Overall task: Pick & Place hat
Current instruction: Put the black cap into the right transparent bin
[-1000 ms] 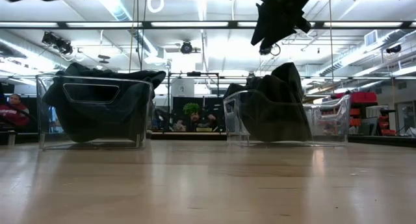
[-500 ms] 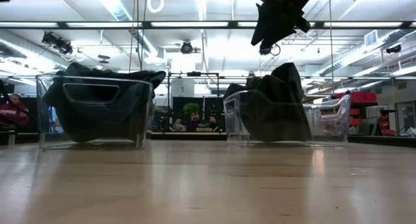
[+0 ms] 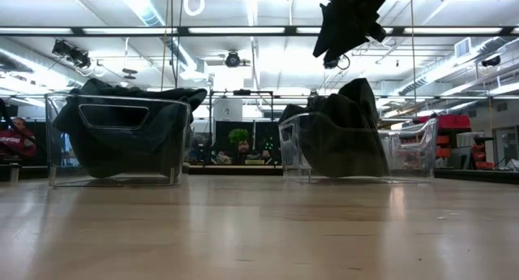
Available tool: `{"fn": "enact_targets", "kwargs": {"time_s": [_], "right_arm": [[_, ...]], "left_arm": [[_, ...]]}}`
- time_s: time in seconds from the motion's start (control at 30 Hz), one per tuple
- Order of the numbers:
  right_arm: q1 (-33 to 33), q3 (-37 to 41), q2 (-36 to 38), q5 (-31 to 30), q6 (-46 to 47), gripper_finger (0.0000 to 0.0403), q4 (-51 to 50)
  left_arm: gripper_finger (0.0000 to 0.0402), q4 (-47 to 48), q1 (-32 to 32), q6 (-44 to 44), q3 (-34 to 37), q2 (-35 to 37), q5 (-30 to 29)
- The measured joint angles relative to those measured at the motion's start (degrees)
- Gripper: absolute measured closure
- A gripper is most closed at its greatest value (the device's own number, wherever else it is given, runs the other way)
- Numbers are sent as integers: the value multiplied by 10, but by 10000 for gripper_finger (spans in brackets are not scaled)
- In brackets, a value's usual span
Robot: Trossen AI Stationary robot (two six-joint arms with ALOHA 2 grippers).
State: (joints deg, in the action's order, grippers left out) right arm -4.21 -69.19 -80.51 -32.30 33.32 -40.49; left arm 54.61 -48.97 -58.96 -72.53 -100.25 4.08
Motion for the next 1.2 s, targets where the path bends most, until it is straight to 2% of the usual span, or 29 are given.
{"fn": "enact_targets", "kwargs": {"time_s": [0.17,0.43,0.57,0.73,0.87,0.93,1.07,1.2], "right_arm": [[0,0,0,9,-13,237,0],[0,0,0,9,-14,237,2],[0,0,0,9,-14,237,5],[0,0,0,10,-45,237,23],[0,0,0,47,-58,237,54],[0,0,0,66,-58,237,76],[0,0,0,99,-59,237,114],[0,0,0,130,-66,237,138]], "left_arm": [[214,16,-5,-7,0,-14,-16],[224,12,-5,29,0,-48,-21],[278,13,-7,55,0,-51,-17],[383,26,-6,76,-7,-50,-25],[390,97,6,86,-37,-50,-43],[391,142,15,114,-61,-50,-55],[395,219,40,224,-117,-50,-88],[394,265,74,333,-175,-49,-155]]}}
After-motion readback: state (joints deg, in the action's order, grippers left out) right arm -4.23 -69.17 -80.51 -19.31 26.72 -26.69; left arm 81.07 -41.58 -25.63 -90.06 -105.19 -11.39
